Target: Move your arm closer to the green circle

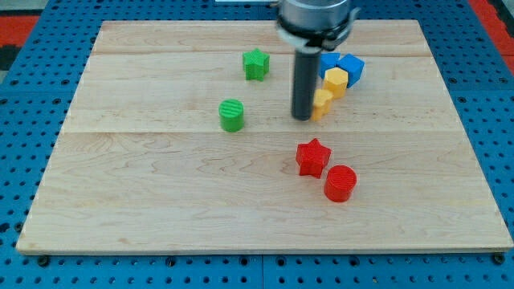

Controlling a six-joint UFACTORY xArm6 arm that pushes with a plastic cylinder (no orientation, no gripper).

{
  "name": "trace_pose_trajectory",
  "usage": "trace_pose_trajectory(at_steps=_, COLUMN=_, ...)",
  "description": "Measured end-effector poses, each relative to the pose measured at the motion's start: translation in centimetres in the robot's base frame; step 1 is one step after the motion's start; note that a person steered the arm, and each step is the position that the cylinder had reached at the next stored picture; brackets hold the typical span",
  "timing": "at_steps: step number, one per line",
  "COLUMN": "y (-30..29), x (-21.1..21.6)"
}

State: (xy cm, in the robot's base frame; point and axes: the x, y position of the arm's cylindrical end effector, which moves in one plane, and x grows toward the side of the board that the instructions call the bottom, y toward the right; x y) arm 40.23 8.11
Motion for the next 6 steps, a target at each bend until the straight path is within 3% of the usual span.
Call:
trace_pose_trajectory(at_steps=1, y=2.4, x=-0.2)
trace_pose_trajectory(at_steps=4, y=-7.9, x=1.7)
trace_pose_trajectory(at_steps=6, y=-7.9, x=1.7)
